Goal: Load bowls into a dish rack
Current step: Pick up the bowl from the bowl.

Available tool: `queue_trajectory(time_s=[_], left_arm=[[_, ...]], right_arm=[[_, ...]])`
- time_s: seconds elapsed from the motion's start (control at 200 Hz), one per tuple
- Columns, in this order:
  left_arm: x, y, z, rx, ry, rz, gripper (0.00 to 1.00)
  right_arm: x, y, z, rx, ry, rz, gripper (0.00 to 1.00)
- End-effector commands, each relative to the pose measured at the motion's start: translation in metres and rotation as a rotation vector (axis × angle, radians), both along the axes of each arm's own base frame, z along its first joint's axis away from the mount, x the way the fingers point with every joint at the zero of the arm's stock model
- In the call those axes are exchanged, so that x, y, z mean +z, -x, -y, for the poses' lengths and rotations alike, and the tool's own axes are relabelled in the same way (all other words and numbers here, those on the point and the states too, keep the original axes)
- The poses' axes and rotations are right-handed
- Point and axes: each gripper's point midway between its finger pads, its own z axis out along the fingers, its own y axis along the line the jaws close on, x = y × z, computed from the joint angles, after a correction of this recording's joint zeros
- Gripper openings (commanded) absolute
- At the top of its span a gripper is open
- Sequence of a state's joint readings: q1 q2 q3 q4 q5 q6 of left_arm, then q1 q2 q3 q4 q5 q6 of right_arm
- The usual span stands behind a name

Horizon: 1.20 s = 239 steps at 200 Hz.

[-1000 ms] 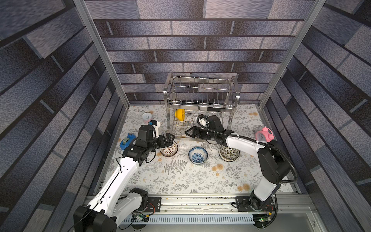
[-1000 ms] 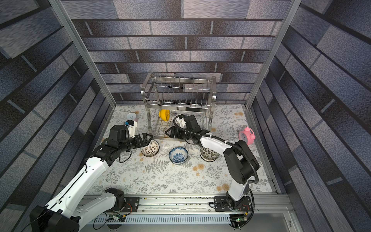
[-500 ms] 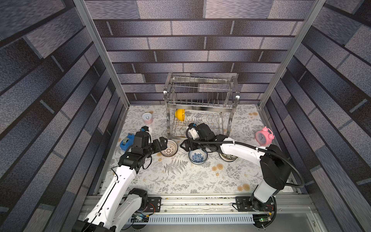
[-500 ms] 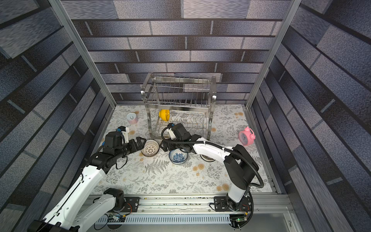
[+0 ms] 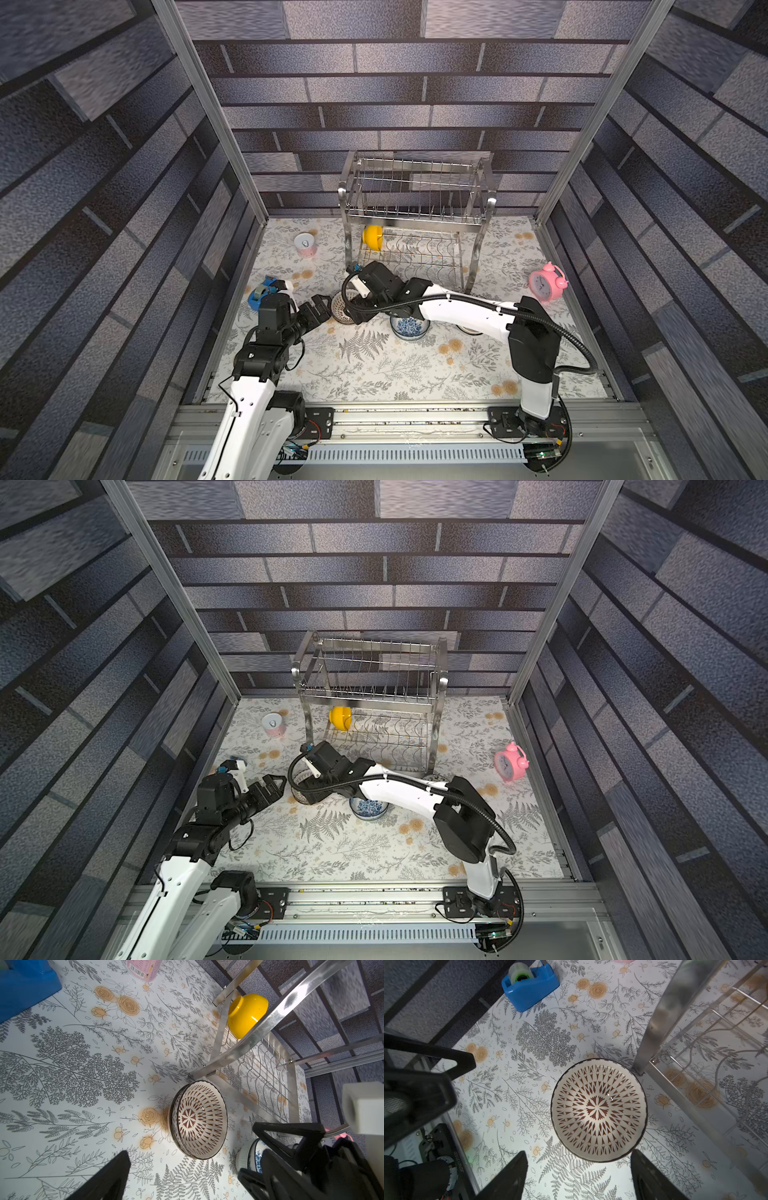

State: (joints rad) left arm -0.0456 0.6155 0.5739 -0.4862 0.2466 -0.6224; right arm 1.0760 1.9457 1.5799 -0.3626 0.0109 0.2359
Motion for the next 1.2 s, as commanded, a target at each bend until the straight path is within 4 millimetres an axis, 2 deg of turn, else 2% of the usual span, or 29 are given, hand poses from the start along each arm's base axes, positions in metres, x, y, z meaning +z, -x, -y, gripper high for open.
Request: queue_trajectory(time_s=[0.0,0.04,0.06,0.125,0.356,0.576,0.917,1.192], left_arm=[[-0.003,0.007,0.005,-0.014,0.064,-0.008,1.0],[-0.002,0.008,0.004,-0.006,0.073,-0.004,1.0],[-0.004,0.008,0.003,-0.001,0.076,-0.007,1.0],[-0.003,0.011,-0.001,0.017,0.086,0.002,1.0],[-0.003,0.016,-0.011,0.068,0.105,0.022,0.99],[-0.004,0.016,-0.013,0.07,0.118,0.02,1.0],[-0.005,0.018,-0.015,0.074,0.123,0.019,1.0],[-0.004,0.016,-0.017,0.075,0.127,0.019,1.0]], right_arm=[[-0.015,0.007,-0.004,0.039,0.113,0.034,0.73],[-0.013,0.009,-0.008,0.048,0.112,0.036,0.71],[-0.029,0.01,-0.01,0.054,0.142,0.025,0.7],[-0.036,0.013,-0.016,0.069,0.158,0.023,0.66],[-0.051,0.019,-0.032,0.105,0.199,0.023,0.57],[-0.064,0.018,-0.041,0.115,0.229,0.02,0.52],[-0.074,0.014,-0.047,0.109,0.245,0.014,0.46],[-0.077,0.013,-0.051,0.111,0.249,0.012,0.3]])
